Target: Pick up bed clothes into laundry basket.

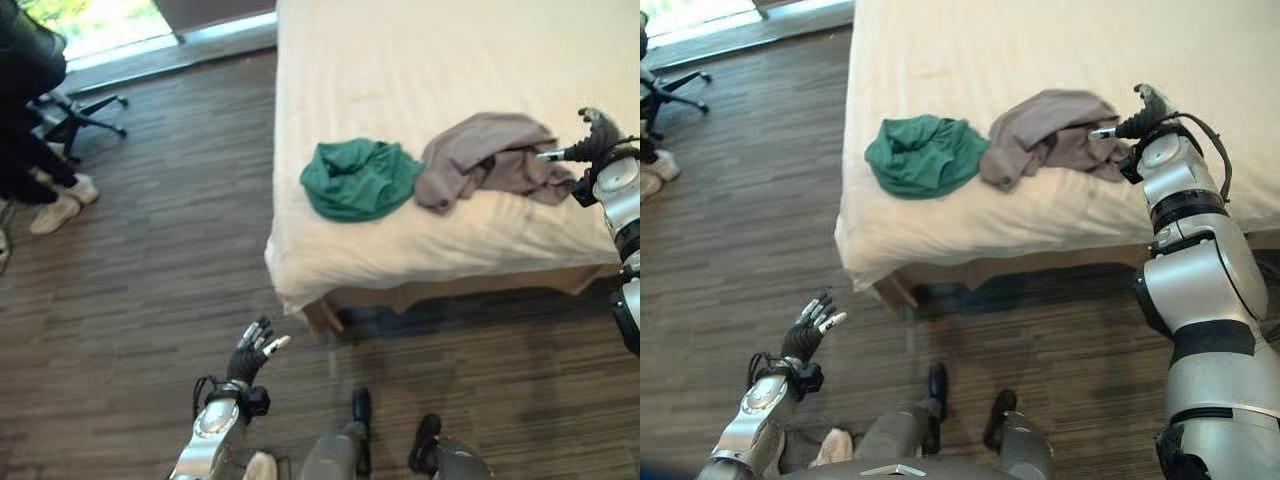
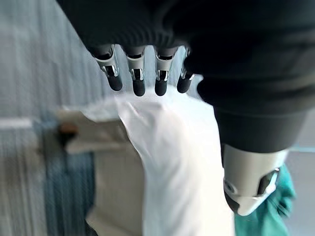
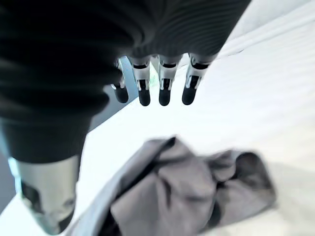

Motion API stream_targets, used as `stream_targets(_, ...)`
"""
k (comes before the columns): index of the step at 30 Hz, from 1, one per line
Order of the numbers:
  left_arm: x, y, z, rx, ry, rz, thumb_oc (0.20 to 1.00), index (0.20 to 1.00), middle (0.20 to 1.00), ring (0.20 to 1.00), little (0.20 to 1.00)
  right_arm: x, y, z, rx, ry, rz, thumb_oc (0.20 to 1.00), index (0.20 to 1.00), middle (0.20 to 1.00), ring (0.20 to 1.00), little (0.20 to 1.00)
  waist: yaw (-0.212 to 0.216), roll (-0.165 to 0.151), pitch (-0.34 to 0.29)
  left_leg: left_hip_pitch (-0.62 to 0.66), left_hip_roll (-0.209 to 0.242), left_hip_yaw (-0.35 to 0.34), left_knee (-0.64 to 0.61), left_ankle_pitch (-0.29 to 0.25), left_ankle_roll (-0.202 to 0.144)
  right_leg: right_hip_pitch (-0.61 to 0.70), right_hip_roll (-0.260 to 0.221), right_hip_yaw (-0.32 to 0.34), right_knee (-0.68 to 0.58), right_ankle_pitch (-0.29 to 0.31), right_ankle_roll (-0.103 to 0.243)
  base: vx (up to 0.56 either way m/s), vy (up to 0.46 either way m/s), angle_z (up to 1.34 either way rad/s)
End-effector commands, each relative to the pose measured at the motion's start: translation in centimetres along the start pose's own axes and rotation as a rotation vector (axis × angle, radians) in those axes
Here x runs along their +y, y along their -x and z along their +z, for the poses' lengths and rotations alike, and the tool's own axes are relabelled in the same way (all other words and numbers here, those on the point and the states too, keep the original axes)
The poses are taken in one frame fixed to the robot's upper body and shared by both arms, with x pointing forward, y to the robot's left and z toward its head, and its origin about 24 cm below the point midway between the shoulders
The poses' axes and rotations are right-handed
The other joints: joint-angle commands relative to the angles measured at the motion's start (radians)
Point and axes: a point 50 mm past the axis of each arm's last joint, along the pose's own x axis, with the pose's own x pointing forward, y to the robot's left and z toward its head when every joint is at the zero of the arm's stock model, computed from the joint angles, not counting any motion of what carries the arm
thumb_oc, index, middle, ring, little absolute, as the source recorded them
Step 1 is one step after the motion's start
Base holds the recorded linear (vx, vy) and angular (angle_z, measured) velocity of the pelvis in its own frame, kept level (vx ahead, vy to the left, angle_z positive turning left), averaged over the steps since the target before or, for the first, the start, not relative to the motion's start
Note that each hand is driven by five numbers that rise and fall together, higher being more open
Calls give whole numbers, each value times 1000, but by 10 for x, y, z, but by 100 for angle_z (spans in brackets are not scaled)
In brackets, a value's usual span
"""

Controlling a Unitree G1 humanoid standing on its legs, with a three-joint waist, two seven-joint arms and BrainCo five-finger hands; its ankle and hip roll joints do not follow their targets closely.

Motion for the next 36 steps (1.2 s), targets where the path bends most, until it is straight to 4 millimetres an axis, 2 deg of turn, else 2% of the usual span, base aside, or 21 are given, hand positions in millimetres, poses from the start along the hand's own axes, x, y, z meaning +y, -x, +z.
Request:
stream_targets(1,-4,-13,58,-240,-34,-52,1000,1000,1000,1000,1000,-58,-2,43,-113,89,-185,1000,1000,1000,1000,1000,23,-72,84,58,-33,-9,-56,18,-67,183,-48,144,-439,223,142,-14,-29,11)
stream_targets(4,-13,-15,65,-271,-12,-81,1000,1000,1000,1000,1000,-73,-1,60,-149,175,-231,1000,1000,1000,1000,1000,34,-47,104,5,-38,-14,-56,32,-71,134,-48,147,-443,227,142,-47,-18,5)
stream_targets(6,-17,-15,66,-278,1,-92,1000,1000,1000,1000,1000,-77,0,64,-153,208,-242,1000,1000,1000,1000,1000,37,-37,109,-12,-39,-16,-56,33,-73,115,-47,150,-440,224,141,-33,4,8)
stream_targets(11,-40,-19,71,-304,52,-153,1000,1000,1000,1000,1000,-99,6,102,-218,280,-329,1000,1000,1000,1000,1000,58,6,139,-112,-41,-15,-56,54,-79,7,-48,165,-420,232,139,-68,18,2)
stream_targets(12,-48,-22,75,-318,68,-170,1000,1000,1000,1000,1000,-104,10,118,-259,279,-360,1000,1000,1000,1000,1000,58,20,154,-149,-44,-11,-56,64,-81,-41,-50,173,-402,236,138,-75,31,-1)
stream_targets(13,-49,-22,75,-319,69,-170,1000,1000,1000,1000,1000,-104,10,118,-260,280,-361,1000,1000,1000,1000,1000,59,20,151,-153,-44,-11,-56,65,-81,-47,-50,174,-399,235,137,-68,35,-2)
stream_targets(15,-57,-26,75,-319,88,-177,1000,1000,1000,1000,1000,-104,12,132,-298,306,-365,1000,1000,1000,1000,1000,60,30,167,-191,-46,-3,-56,74,-85,-96,-44,185,-382,237,135,0,0,0)
stream_targets(19,-62,-29,72,-305,112,-165,1000,1000,1000,1000,1000,-95,13,143,-325,308,-342,1000,1000,1000,1000,1000,52,26,180,-209,-42,11,-56,76,-88,-120,-37,195,-378,240,135,9,4,-5)
stream_targets(25,-62,-32,71,-302,142,-130,1000,1000,1000,1000,1000,-90,13,147,-328,273,-307,1000,1000,1000,1000,1000,48,17,185,-196,-43,15,-56,70,-86,-112,-35,197,-380,236,133,16,1,-7)
stream_targets(26,-61,-33,71,-299,148,-120,1000,1000,1000,1000,1000,-90,13,147,-326,259,-300,696,696,696,696,696,46,14,186,-193,-43,15,-56,70,-86,-108,-35,196,-383,235,134,0,0,0)
stream_targets(27,-62,-33,71,-299,153,-119,1000,1000,1000,1000,1000,-90,13,146,-324,251,-292,200,200,200,200,200,44,13,189,-190,-43,16,-56,68,-86,-105,-35,195,-384,235,133,0,0,0)
stream_targets(33,-61,-37,74,-304,143,-109,1000,1000,1000,1000,1000,-94,11,138,-300,119,-264,200,200,200,200,200,33,-1,194,-169,-41,21,-56,62,-90,-83,-33,195,-398,240,135,0,0,0)
stream_targets(36,-61,-37,73,-300,135,-106,1000,1000,1000,1000,1000,-91,12,141,-316,92,-249,200,200,200,200,200,27,-6,195,-152,-39,22,-56,57,-89,-68,-34,195,-400,238,136,0,0,0)
